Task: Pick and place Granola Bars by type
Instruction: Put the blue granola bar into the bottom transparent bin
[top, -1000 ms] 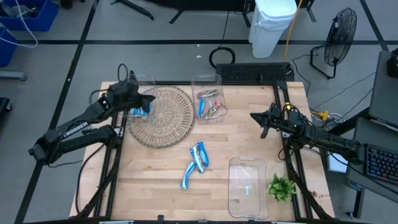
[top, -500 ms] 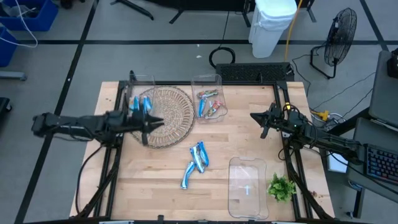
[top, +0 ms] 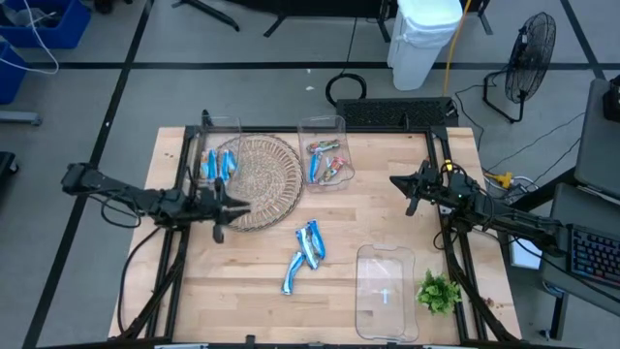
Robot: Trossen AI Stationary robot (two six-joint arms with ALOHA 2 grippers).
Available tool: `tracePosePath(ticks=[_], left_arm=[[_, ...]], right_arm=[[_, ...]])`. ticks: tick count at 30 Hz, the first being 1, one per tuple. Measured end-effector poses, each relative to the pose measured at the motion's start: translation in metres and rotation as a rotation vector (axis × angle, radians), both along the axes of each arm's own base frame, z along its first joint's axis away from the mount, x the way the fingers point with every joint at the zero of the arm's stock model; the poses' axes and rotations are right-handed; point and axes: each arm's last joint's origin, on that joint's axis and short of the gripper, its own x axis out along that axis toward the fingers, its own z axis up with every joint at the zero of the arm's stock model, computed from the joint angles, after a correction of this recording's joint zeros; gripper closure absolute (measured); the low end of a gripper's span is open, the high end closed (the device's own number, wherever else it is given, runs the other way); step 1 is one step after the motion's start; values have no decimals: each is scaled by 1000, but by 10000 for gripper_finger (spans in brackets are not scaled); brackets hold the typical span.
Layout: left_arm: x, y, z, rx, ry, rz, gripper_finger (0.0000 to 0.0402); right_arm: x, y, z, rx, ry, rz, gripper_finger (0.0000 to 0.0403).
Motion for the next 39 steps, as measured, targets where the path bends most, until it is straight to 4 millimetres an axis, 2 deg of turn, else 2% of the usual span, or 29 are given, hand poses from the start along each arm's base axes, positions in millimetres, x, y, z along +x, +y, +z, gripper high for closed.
tracePosePath(ticks=[4, 10, 13, 16, 22, 27, 36, 39], left_arm=[[-1, -6, -20, -83, 71, -125, 314], [-3, -6, -40, -255, 141, -111, 314], [-3, -7, -39, -240, 131, -128, 314], [-3, -10, -32, -135, 68, -162, 314], [-6, -14, -28, 15, 22, -157, 314], [-10, -14, -29, 71, 33, -120, 314], [-20, -13, -26, 97, 12, -94, 314], [-23, -13, -26, 91, 4, -107, 314]], right_arm=[[0, 0, 0, 0, 0, 0, 403], [0, 0, 3, 24, -41, -2, 403], [0, 0, 7, 130, -129, -3, 403], [0, 0, 10, 212, -197, 0, 403], [0, 0, 11, 157, -187, 0, 403], [0, 0, 12, 269, -240, 4, 403], [0, -1, 7, 275, -197, -25, 403], [0, 0, 9, 222, -187, 12, 403]])
